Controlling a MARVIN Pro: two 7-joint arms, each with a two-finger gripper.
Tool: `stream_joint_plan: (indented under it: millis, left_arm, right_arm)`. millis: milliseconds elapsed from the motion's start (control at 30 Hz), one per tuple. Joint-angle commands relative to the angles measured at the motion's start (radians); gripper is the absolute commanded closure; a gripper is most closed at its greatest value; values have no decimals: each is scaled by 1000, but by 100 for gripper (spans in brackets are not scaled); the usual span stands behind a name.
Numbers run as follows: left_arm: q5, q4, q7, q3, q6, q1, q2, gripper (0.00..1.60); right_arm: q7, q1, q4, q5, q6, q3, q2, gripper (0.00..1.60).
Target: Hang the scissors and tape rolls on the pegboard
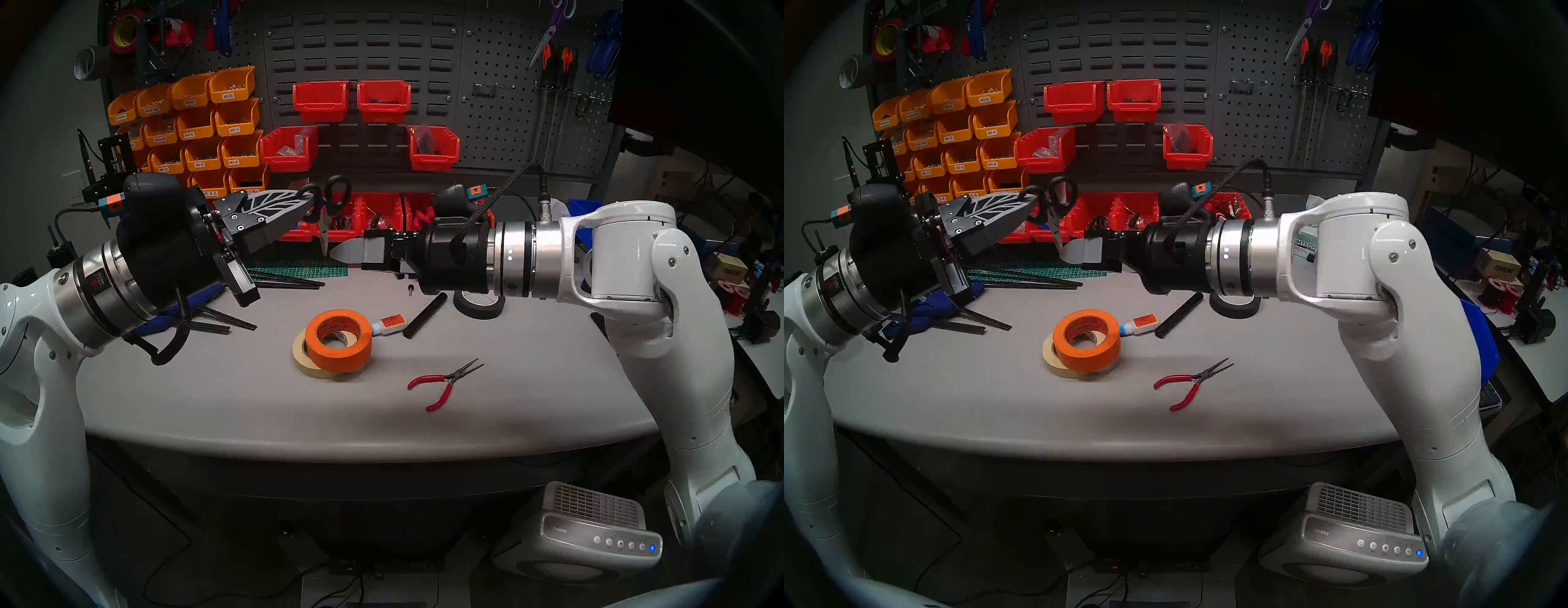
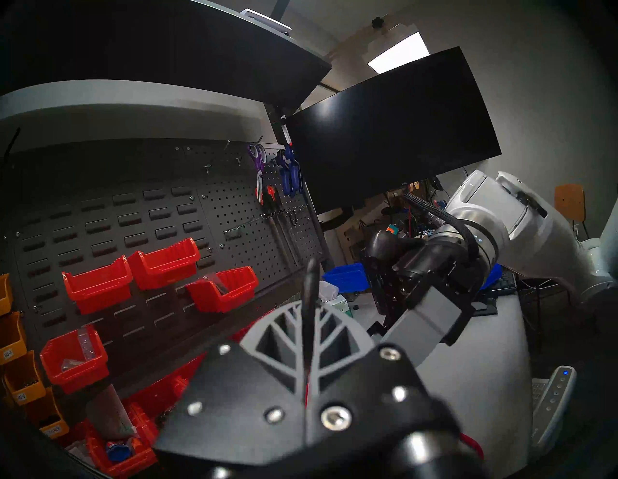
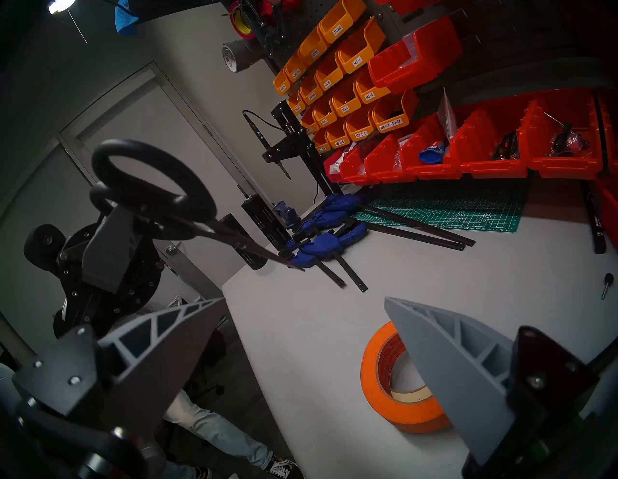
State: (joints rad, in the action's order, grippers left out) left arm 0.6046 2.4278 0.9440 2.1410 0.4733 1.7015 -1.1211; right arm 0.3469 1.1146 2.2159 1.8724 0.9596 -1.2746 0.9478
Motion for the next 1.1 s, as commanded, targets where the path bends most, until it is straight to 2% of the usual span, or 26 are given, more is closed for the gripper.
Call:
stream_joint_plan:
  millis: [0,333,667,767,833,1067]
  left_arm:
    - [43,-10,-26,14,50,-110,62,160]
    - [70,-89,-39,-6,101,-207,126,160]
    - [72,-133,-16,-32,77,-229,152,160]
    - [84,-134,-8,-32,89,-231,153,160]
    - [81,-132,-3,-31,88,-225,153,160]
    - [86,-139,18,-33,99,-215,160,160]
  right_arm:
    - [-5,-20,13,2,-2,-16,2,0]
    - [-5,-20,13,2,-2,-16,2,0]
    - [-5,-20,13,3,-2,-16,2,0]
    - [-6,-59,30,-65,0,12,-18,0]
    - [2,-96,58,-102,0,49,-64,0]
    - [-33,-162,126,-217,0,71,-125,0]
